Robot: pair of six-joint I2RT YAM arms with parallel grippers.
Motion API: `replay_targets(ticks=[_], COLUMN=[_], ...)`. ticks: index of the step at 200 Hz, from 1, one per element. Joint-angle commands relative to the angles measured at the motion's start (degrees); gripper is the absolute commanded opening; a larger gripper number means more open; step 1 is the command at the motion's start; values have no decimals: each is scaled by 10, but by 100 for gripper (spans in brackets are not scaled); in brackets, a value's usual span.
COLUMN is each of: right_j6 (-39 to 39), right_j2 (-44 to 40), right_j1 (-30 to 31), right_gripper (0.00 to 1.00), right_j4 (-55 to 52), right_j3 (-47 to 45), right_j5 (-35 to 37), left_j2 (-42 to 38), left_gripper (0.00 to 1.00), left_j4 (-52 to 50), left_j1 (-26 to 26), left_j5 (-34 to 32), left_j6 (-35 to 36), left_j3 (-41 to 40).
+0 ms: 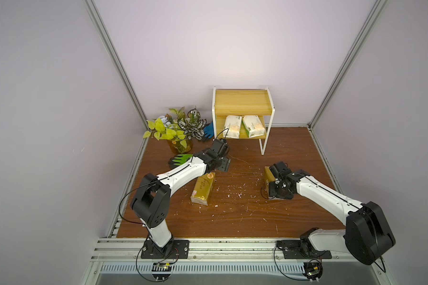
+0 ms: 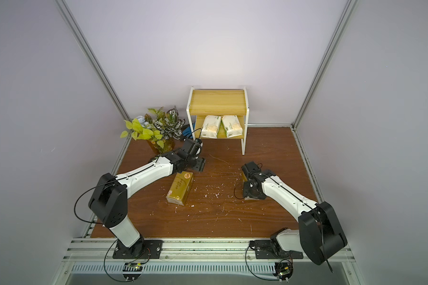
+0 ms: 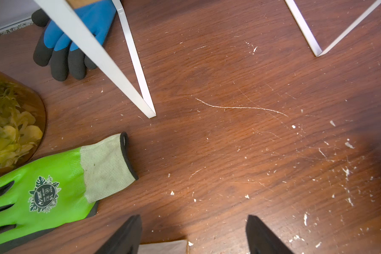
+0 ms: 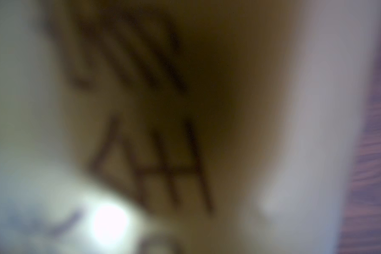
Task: Place the tissue boxes on the shelf by color
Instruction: Pick up the box of tissues from the center of the board, then place a box of tissues on the shelf.
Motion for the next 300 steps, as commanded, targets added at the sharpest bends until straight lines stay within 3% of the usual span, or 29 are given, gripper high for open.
replay_targets(ticks=[1, 31, 87, 153, 232, 248, 300], right_j6=[-29, -69, -148, -186, -169, -171, -167], right_j2=[-21, 14, 139, 410, 433, 437, 434], right_j1=[7, 18, 35, 5, -28, -30, -32], right_gripper=[46, 45, 44, 43, 45, 46, 61], right_j4=[-20, -46, -49, -90, -48, -48, -50], right_j3=[119, 299, 596, 1017, 990, 988, 982], right_j5=[60, 81, 91, 73, 40, 35, 27], left_j2=[-3, 4, 5, -13, -47, -48, -62], left_gripper=[73, 64, 64, 69, 75, 84, 90], left_j4=[-15, -20, -17, -30, -57, -59, -62], left_j1=[5, 5, 5, 5, 5, 5, 5], left_j5=[-2, 6, 24, -18, -60, -62, -70], left_j6=[9, 13, 19, 22, 20, 19, 8], left_j3=[18, 20, 18, 26, 23, 25, 26])
